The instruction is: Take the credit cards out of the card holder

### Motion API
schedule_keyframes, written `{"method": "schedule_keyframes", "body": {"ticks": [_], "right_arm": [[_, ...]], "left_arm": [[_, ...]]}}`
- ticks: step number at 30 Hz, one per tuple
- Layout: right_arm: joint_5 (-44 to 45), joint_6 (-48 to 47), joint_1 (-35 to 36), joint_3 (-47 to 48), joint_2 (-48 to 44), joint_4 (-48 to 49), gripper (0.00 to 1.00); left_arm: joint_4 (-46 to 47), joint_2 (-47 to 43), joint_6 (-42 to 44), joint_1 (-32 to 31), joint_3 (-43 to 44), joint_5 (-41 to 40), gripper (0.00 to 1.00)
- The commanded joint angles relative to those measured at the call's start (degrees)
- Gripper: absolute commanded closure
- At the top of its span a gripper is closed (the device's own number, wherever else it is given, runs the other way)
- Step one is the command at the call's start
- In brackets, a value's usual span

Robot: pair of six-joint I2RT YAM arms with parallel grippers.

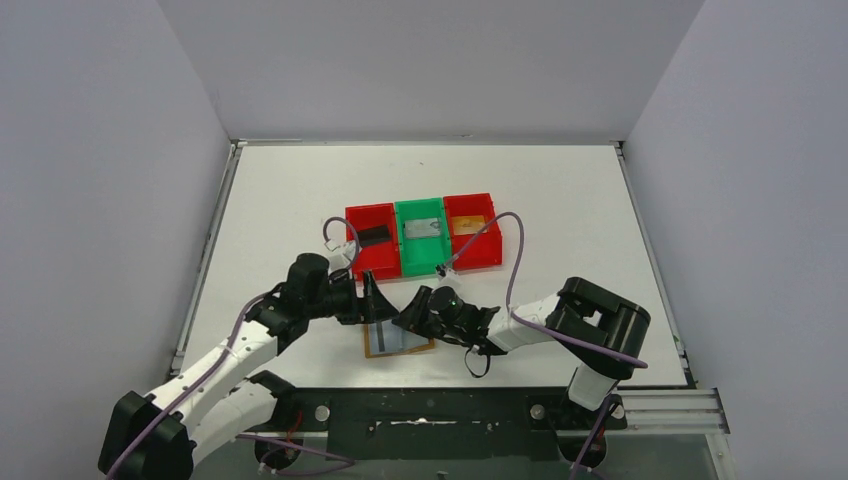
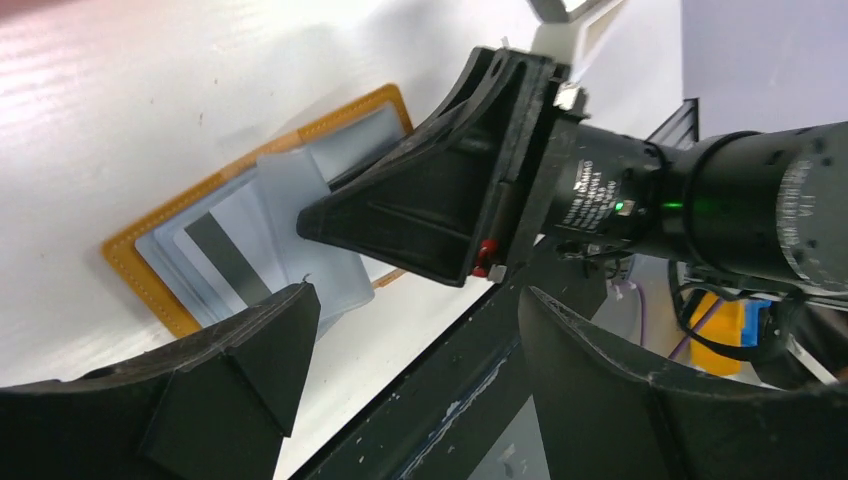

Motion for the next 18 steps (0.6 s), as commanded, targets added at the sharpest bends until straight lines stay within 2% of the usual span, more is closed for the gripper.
{"method": "schedule_keyframes", "body": {"ticks": [1, 9, 14, 18], "right_arm": [[0.56, 0.83, -0.4, 0.02, -1.14, 3.86, 0.78], [0.95, 1.62, -0.44, -0.43, -1.31, 3.52, 0.77], [2.41, 0.75, 0.1, 0.82, -2.37, -0.44, 0.76], [2.45, 0.46, 0.08, 1.81, -2.14, -1.9, 0.76]], "left_arm": [[3.99, 1.1, -2.75, -2.19, -0.63, -6.01, 0.28], [8.45, 2.42, -5.97, -3.74, -3.02, -4.2, 0.31], [5.59, 4.61, -6.23, -4.2, -1.32, -5.86, 0.35], [6.78, 4.76, -6.93, -4.24, -2.7, -6.73, 0.35]]}}
